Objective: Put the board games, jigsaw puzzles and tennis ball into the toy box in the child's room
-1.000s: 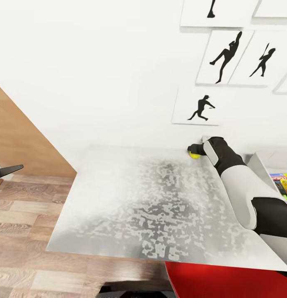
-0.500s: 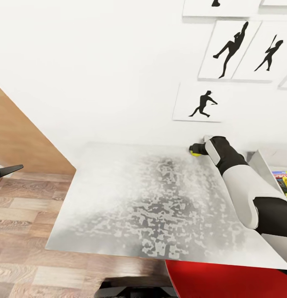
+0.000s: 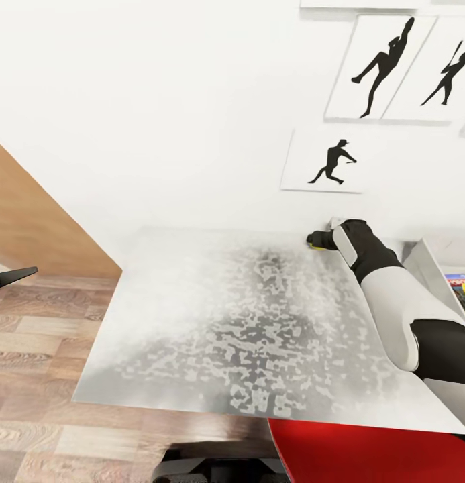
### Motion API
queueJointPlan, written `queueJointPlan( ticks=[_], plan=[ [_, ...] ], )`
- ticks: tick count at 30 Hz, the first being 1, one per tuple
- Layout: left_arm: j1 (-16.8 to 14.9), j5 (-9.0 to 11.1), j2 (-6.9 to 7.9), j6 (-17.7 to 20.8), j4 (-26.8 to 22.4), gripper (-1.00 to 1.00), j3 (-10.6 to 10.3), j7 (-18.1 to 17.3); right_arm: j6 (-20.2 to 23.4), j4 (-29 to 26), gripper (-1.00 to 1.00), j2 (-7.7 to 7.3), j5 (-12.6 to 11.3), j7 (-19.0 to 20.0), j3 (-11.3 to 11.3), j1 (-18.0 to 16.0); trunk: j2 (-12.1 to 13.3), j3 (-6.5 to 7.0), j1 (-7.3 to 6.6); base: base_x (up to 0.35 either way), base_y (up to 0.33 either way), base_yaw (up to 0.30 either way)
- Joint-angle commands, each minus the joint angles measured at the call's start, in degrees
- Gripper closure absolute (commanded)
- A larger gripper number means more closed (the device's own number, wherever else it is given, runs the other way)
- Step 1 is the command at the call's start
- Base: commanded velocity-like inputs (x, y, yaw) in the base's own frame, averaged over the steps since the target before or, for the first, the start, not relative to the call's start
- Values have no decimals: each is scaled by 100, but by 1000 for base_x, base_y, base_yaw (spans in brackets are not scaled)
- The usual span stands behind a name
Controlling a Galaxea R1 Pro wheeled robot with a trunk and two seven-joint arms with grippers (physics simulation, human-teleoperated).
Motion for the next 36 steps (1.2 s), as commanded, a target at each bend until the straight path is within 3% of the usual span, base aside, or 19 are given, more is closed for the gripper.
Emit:
queueJointPlan(
  ticks=[1, 28, 36],
  plan=[
    [-5, 4, 3, 61, 0, -100, -1, -16, 23, -27, -100, -2, -63, -43, 7, -3, -10, -18, 3, 0, 0, 0],
    [-10, 4, 4, 62, 0, -100, 7, -16, 85, -459, -100, 22, -70, -52, -14, -11, -10, -272, 3, 0, 0, 0],
    [-7, 4, 4, 62, 0, -100, 7, -16, 96, -541, -100, 24, -86, -218, -11, -123, -10, -312, 3, 0, 0, 0]
  ],
)
